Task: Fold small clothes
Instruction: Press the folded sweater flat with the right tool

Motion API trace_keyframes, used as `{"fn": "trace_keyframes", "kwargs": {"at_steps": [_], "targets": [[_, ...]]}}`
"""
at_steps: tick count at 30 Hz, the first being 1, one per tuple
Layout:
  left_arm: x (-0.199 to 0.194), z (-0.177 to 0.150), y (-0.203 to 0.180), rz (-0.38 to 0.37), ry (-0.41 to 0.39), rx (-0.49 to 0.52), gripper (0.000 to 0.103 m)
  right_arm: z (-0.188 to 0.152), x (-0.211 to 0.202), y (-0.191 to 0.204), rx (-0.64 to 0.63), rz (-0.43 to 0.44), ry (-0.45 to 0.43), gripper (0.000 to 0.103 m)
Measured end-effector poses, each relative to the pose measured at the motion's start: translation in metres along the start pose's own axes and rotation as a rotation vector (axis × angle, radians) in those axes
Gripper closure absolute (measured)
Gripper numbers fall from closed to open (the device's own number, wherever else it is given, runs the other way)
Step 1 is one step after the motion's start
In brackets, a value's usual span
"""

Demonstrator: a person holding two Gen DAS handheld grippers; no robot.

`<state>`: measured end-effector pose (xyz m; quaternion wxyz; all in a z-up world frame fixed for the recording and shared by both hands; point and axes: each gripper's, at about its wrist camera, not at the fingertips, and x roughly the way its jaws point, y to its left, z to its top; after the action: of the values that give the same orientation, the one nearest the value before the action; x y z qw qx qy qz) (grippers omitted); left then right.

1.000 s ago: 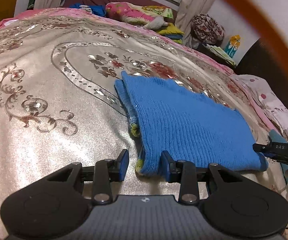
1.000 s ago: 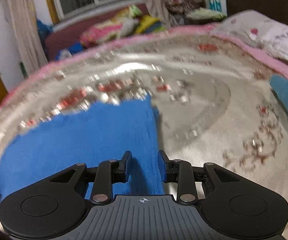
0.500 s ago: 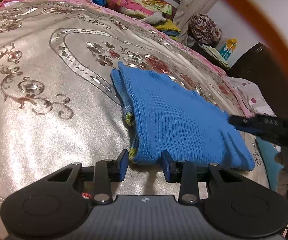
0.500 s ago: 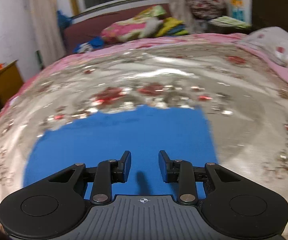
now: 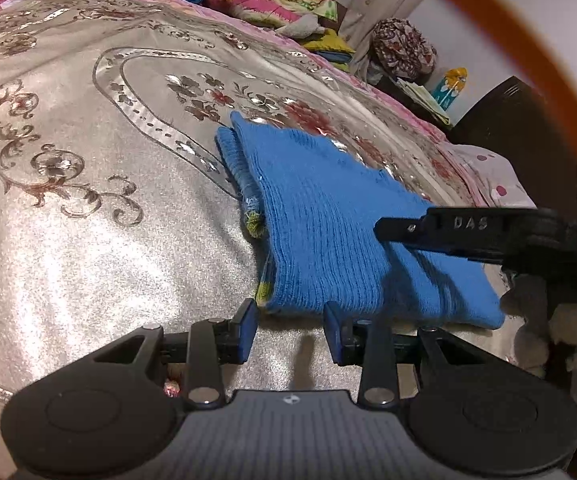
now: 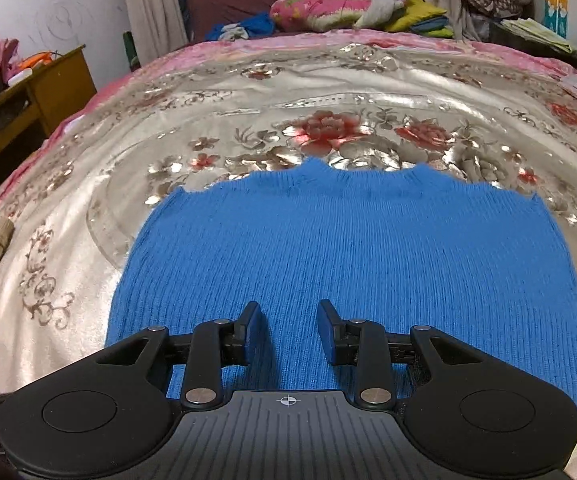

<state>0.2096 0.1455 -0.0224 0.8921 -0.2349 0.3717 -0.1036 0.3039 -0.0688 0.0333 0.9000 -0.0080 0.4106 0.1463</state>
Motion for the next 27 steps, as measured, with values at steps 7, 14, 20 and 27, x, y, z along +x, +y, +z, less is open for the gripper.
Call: {"fn": "trace_keyframes", "kwargs": {"at_steps": [7,14,20,27], "targets": [[0.001,-0.001,0.002,-0.013,0.002,-0.009,0.062,0.009,-0.006,0.006,-0.015,0.012,-0.004,0.072],[0.000,-0.003,0.006,-0.030,-0.002,-0.034,0.062,0.020,0.004,0.031,-0.038,0.081,0.020,0.071],[-0.002,-0.005,0.008,-0.048,-0.004,-0.056,0.062,0.036,0.016,0.071,-0.117,0.124,0.032,0.064],[-0.003,-0.006,0.009,-0.060,-0.001,-0.065,0.062,0.045,0.050,0.115,-0.221,0.097,0.087,0.056]]}}
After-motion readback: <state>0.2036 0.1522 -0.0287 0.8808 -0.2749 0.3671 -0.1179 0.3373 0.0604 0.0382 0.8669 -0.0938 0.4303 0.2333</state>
